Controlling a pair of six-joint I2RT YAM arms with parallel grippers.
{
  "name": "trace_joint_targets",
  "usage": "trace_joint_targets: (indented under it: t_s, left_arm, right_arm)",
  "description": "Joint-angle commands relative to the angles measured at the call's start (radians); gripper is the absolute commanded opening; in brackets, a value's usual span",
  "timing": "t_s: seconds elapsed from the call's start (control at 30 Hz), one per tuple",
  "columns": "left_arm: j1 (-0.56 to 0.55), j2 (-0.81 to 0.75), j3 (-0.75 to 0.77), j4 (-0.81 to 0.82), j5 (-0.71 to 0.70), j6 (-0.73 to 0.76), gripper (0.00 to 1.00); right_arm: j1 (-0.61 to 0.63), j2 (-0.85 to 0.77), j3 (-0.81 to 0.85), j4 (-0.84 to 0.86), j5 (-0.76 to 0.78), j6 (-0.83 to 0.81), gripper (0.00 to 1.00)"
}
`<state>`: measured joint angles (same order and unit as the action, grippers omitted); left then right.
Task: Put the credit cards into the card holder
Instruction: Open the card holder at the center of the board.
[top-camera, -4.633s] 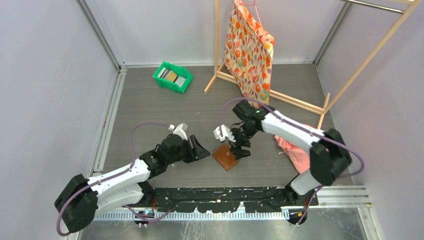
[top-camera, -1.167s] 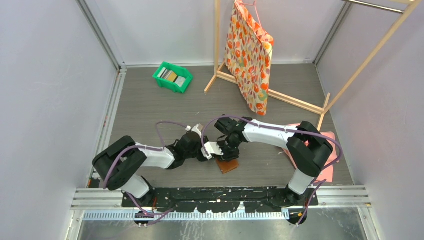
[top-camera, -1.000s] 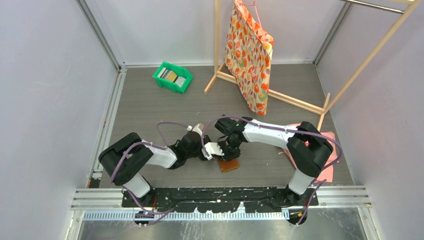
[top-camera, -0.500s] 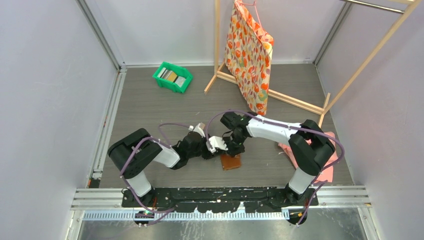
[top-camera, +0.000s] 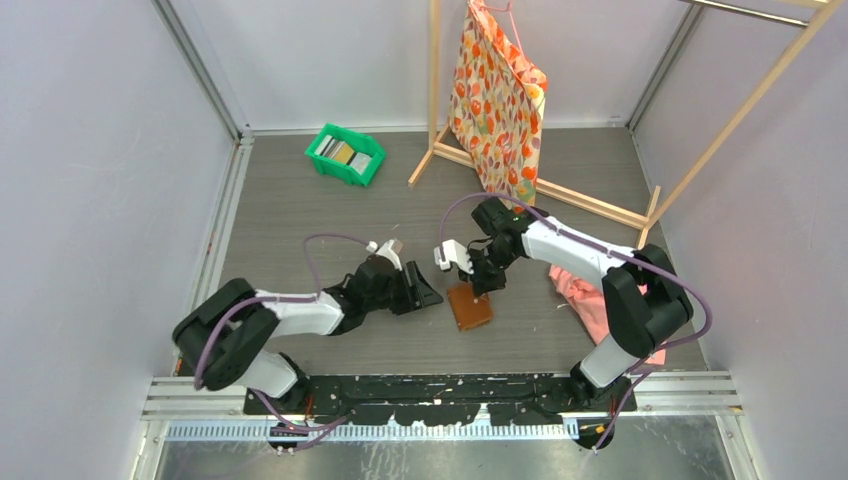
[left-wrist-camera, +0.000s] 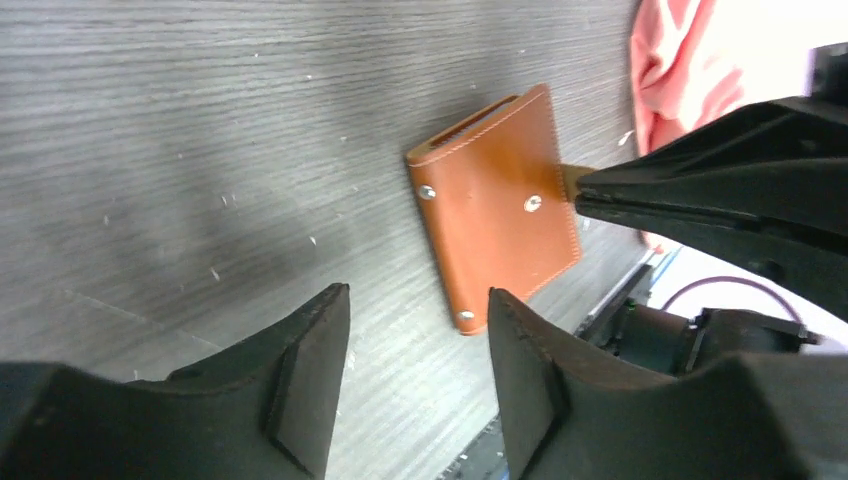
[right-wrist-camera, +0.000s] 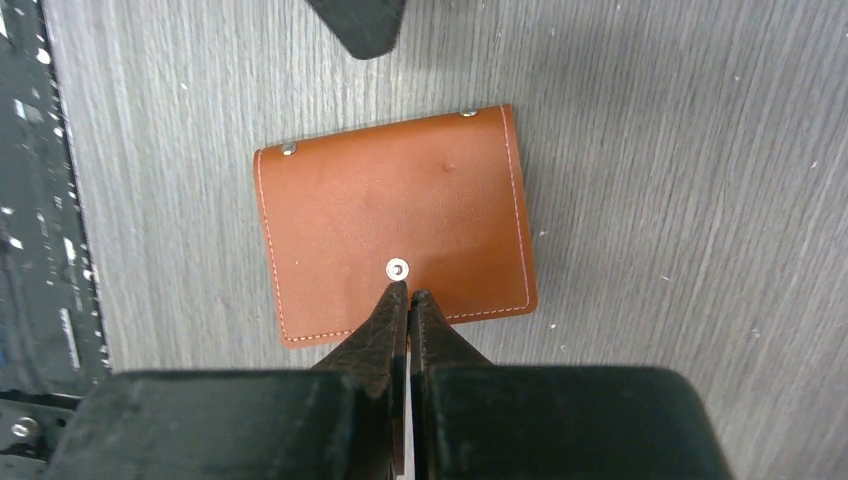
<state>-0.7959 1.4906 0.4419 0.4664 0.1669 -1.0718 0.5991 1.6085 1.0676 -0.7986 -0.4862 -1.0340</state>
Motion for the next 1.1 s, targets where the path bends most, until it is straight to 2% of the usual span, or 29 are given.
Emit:
trace_joint_targets:
  t_s: [0.0, 0.13, 0.4, 0.5, 0.7, 0.87, 0.97, 1.07]
  left_arm:
    - [0.006, -0.174, 0.031, -0.204, -0.066, 0.102, 0.62]
    - [0.006, -0.288, -0.031, -0.206, -0.06, 0.07, 0.76]
    - [0.006, -0.246, -0.106, -0.011, 0.052, 0.018, 0.79]
    - [0.006, -0.249, -0.106, 0.003, 0.054, 0.017, 0.8]
    - [0.014, -0.378, -0.118, -0.136, -0.035, 0.041, 0.82]
    - [0.03, -0.565, -0.078, -0.415, -0.138, 0.112, 0.82]
    - [0.03, -0.634, -0.054, -0.457, -0.141, 0.137, 0.8]
    - [0.03, -0.651, -0.044, -0.424, -0.109, 0.131, 0.71]
  right_arm:
    - [-0.032, -0.058, 0.046, 0.009, -0.152, 0.141, 0.01]
    - [-0.033, -0.077, 0.075, 0.045, -0.202, 0.234, 0.01]
    - [-0.041, -0.111, 0.083, 0.108, -0.334, 0.347, 0.01]
    - [-0.046, -0.116, 0.073, 0.13, -0.351, 0.366, 0.01]
    - [-0.077, -0.114, 0.066, 0.137, -0.373, 0.379, 0.01]
    - [-0.081, -0.11, 0.061, 0.143, -0.369, 0.382, 0.01]
    - [-0.082, -0.111, 0.066, 0.139, -0.407, 0.39, 0.01]
    - [-0.083, -0.122, 0.059, 0.171, -0.434, 0.424, 0.01]
